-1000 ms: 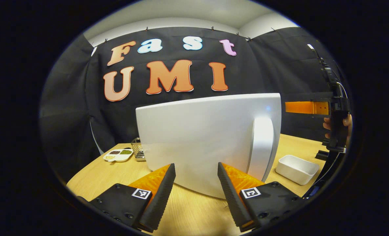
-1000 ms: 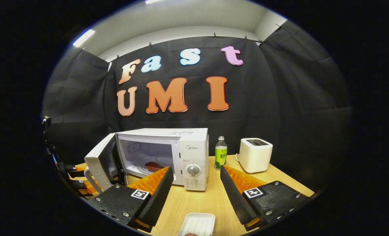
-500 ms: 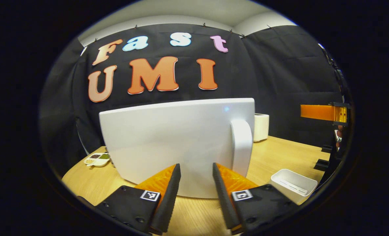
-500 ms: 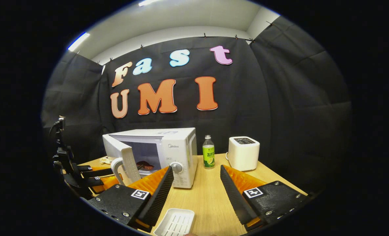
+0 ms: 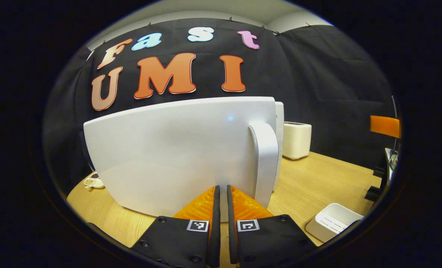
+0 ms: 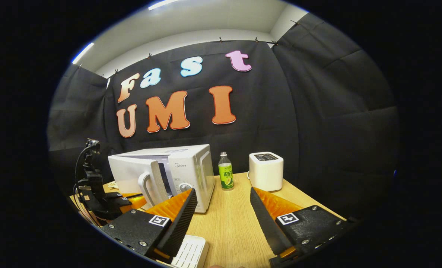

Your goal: Open the microwave oven with the left hand, put the food in, and close the microwave oven.

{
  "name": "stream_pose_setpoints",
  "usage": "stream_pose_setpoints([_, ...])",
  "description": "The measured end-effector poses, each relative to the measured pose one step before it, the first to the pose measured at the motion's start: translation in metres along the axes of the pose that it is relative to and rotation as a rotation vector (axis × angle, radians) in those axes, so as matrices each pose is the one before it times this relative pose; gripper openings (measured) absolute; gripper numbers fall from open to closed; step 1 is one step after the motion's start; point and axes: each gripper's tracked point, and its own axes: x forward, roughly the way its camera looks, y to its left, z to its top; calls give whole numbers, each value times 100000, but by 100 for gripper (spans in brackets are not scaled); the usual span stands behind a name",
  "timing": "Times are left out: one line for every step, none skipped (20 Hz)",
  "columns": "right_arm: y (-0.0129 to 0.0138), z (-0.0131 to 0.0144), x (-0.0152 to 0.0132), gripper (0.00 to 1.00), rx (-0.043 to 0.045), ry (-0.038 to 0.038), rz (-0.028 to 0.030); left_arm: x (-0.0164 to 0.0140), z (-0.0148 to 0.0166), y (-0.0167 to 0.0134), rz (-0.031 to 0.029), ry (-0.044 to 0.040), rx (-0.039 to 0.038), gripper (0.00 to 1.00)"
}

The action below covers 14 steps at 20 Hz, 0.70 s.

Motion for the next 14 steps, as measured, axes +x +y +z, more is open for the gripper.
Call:
stream_pose_setpoints([-34, -28, 128, 89, -96, 281, -134, 700, 349, 16, -428, 339, -1344, 5])
stream_pose_setpoints([-36, -18, 97, 89, -124, 360, -317, 845, -21, -482, -1337, 1211, -1663, 5])
stream_pose_setpoints([23, -88, -164, 89, -312, -164, 170, 528, 125, -317, -590, 48, -1112, 5])
stream_pose_setpoints([-104, 77, -174, 89, -466, -276, -388, 535, 227, -112, 576, -441, 241, 5])
stream_pose_setpoints([-195, 226, 49, 89, -428, -635, -147, 577, 372, 181, 1040, -546, 433, 5])
stream_pose_setpoints([-186, 174, 48, 89, -221, -425, -193, 603, 383, -106, 506, -317, 234, 5])
stream_pose_setpoints([-180, 74, 14, 89, 163, -202, -66, 659, -112, -33, 1034, 684, 43, 5])
stream_pose_setpoints([-102, 32, -17, 89, 317, 95, 9, 280, 71, -373, -545, 300, -707, 5])
stream_pose_setpoints([-108, 20, 90, 89, 466, 129, -271, -40, 264, -100, 973, -1652, 342, 5])
stream_pose_setpoints([-172, -12, 19, 89, 741, -31, 16, 6, -22, 112, 521, 238, -36, 5])
stream_pose_setpoints([-152, -86, 54, 89, 724, 262, -314, -102, 18, 38, 477, -353, -33, 5])
stream_pose_setpoints([-136, -125, 57, 89, 835, 338, -28, 142, 258, 37, 463, -673, 520, 5])
stream_pose_setpoints([-14, -135, 37, 89, 751, 458, -133, 396, 53, 99, 1459, -1056, 1057, 5])
stream_pose_setpoints([27, -92, -2, 89, 606, 284, -3, 72, -560, 463, 2779, 3091, 1772, 4])
